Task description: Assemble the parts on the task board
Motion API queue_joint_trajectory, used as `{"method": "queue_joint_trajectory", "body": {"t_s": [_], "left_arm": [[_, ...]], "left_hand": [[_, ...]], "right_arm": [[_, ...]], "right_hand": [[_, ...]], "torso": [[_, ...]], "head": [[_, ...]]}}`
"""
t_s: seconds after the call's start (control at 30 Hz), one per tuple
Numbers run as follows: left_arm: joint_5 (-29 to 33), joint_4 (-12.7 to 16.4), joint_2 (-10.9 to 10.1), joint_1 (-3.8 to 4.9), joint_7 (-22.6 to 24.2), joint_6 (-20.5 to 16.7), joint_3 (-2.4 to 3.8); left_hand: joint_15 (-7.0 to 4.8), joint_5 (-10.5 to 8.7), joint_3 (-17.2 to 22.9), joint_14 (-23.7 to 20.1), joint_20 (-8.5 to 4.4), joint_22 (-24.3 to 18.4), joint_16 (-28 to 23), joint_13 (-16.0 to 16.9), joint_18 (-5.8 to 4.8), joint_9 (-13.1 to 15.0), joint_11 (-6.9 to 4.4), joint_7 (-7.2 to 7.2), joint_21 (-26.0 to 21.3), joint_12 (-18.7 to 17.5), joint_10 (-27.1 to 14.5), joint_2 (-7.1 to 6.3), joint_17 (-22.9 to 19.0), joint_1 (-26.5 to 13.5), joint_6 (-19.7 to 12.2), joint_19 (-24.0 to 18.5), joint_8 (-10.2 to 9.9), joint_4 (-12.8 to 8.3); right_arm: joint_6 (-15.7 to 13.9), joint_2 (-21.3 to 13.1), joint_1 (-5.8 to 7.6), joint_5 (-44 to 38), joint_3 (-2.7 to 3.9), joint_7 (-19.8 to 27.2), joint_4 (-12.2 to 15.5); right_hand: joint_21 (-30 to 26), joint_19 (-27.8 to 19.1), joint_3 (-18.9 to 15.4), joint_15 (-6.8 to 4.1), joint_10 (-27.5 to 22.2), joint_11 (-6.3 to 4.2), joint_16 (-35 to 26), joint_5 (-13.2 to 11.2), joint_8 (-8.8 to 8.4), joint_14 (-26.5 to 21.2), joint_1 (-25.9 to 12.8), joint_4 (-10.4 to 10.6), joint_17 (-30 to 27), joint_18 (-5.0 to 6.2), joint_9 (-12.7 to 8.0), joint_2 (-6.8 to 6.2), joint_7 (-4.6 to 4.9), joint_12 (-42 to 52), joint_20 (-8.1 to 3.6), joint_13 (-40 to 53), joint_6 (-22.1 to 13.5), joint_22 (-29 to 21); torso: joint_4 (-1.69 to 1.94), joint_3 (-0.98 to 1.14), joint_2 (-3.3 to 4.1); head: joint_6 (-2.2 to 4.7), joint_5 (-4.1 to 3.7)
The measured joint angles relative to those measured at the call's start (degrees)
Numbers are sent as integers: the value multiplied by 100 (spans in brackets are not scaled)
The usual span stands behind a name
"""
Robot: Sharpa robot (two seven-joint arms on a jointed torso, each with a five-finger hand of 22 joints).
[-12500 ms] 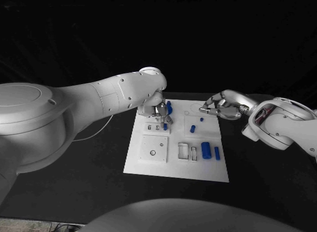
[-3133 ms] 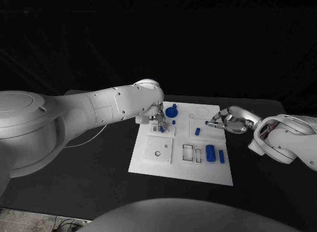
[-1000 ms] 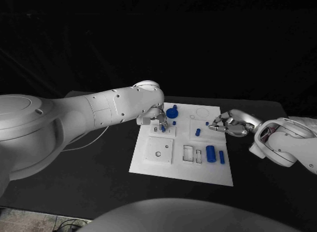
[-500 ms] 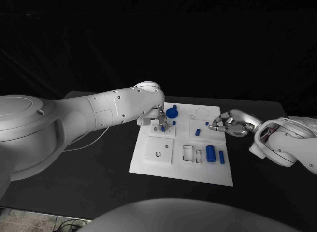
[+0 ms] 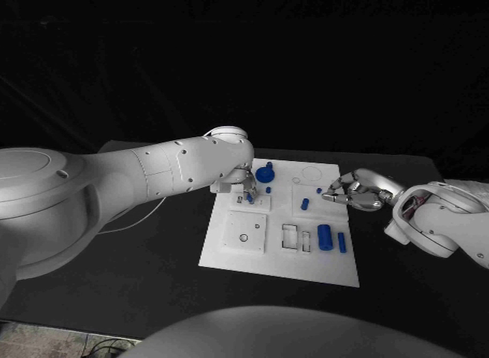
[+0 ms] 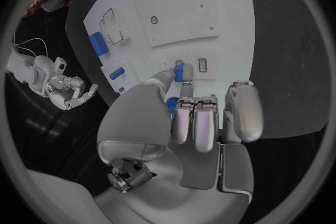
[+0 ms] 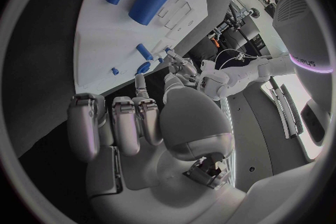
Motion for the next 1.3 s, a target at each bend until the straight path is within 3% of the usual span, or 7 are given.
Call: {"method": "queue_joint_trajectory", "body": {"t_s": [1.3], "left_arm": [[112,-16,34,-47,-1,-7,9]], "left_hand": [[0,6,30,0,0,-2,0,0,0,16,-9,-1,0,0,13,-11,-1,-12,4,0,-16,2]], "right_arm": [[-1,-4,-17,2,0,4,-11]], "right_hand": [[-26,0,0,0,0,0,0,0,0,0,0,0,-1,0,4,0,0,0,0,0,0,-2]], "torso": [[1,-4,-3]], "head": [[0,13]]}}
